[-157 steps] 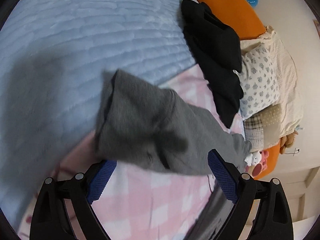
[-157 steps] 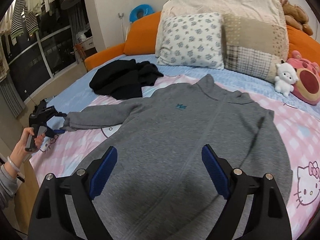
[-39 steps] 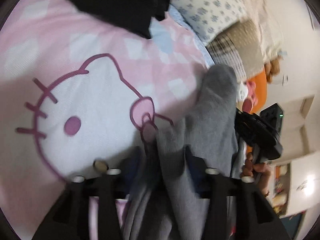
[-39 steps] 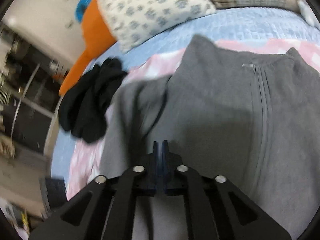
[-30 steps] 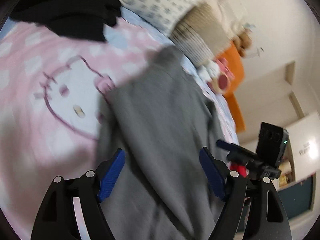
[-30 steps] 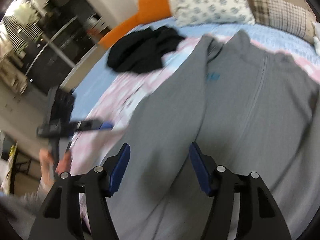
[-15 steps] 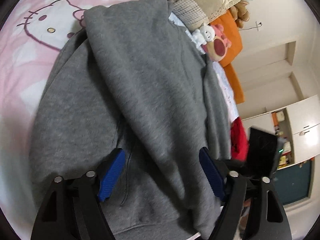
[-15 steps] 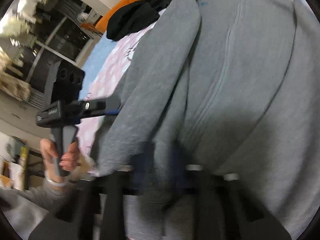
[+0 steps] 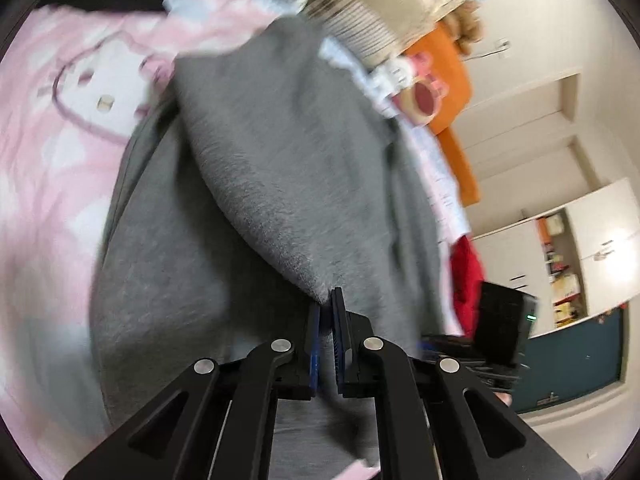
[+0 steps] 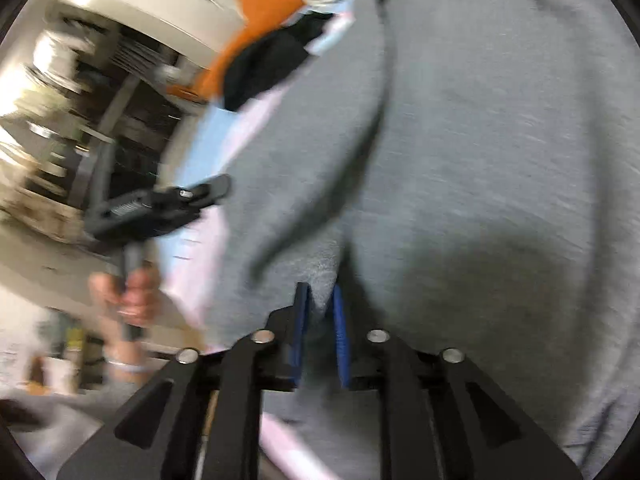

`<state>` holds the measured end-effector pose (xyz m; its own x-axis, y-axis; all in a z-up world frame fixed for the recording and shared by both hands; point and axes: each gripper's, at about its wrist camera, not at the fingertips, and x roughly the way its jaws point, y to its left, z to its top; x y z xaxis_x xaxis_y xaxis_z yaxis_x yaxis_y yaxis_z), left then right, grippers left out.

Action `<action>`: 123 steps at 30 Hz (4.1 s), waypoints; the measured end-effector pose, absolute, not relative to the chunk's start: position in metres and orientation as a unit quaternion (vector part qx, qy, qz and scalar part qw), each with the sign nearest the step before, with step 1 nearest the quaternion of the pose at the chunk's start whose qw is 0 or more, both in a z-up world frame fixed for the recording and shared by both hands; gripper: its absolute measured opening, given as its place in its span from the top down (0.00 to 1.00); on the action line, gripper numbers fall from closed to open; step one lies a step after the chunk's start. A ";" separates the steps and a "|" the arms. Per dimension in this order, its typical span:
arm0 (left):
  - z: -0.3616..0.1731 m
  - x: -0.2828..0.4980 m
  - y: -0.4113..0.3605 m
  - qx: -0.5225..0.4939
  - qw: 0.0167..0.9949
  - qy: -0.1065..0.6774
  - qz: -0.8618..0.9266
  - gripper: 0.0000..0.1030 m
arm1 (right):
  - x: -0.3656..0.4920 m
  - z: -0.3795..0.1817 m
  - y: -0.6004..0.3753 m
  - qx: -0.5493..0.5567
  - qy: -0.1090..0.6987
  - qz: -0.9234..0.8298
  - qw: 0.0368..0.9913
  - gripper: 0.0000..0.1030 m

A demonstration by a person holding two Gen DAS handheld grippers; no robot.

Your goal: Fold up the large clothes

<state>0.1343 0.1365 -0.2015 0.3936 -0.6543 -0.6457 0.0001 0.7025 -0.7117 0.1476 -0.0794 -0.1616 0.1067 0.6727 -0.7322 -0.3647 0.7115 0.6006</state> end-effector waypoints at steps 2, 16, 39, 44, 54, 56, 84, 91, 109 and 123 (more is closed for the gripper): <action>-0.217 0.133 0.139 -0.311 0.771 0.524 -0.187 0.74 | 0.138 -0.155 -0.083 0.134 0.553 0.351 0.744 0.67; -0.217 0.122 0.114 -0.308 0.773 0.505 -0.227 0.40 | 0.091 -0.152 -0.018 -0.023 0.529 0.356 0.770 0.55; -0.231 0.113 0.138 -0.327 0.752 0.523 -0.231 0.72 | 0.094 -0.145 -0.068 0.108 0.558 0.343 0.748 0.78; -0.170 0.083 0.142 -0.289 0.795 0.474 -0.244 0.55 | 0.082 -0.093 -0.071 0.084 0.503 0.360 0.781 0.49; -0.172 0.069 0.063 -0.184 0.772 0.528 -0.303 0.64 | 0.076 -0.122 -0.024 0.044 0.521 0.365 0.771 0.69; -0.188 0.075 0.062 -0.188 0.760 0.547 -0.297 0.64 | 0.076 -0.140 -0.022 0.032 0.533 0.347 0.771 0.71; -0.202 0.073 0.271 -0.331 0.797 0.484 -0.142 0.30 | 0.025 -0.203 0.204 -0.268 0.426 0.382 0.775 0.41; -0.187 0.136 0.268 -0.329 0.800 0.470 -0.175 0.24 | 0.039 -0.194 0.174 -0.198 0.442 0.385 0.786 0.82; -0.237 0.317 0.201 -0.238 0.771 0.571 -0.148 0.53 | 0.052 -0.164 0.115 -0.044 0.463 0.422 0.778 0.86; -0.114 0.315 0.122 -0.152 0.816 0.542 -0.131 0.77 | 0.047 -0.128 0.012 0.138 0.439 0.419 0.783 0.88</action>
<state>0.3146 0.1222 -0.1136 0.3792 -0.3778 -0.8447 0.0491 0.9198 -0.3893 0.0469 0.0123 -0.1281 0.2634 0.7767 -0.5722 -0.5336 0.6114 0.5844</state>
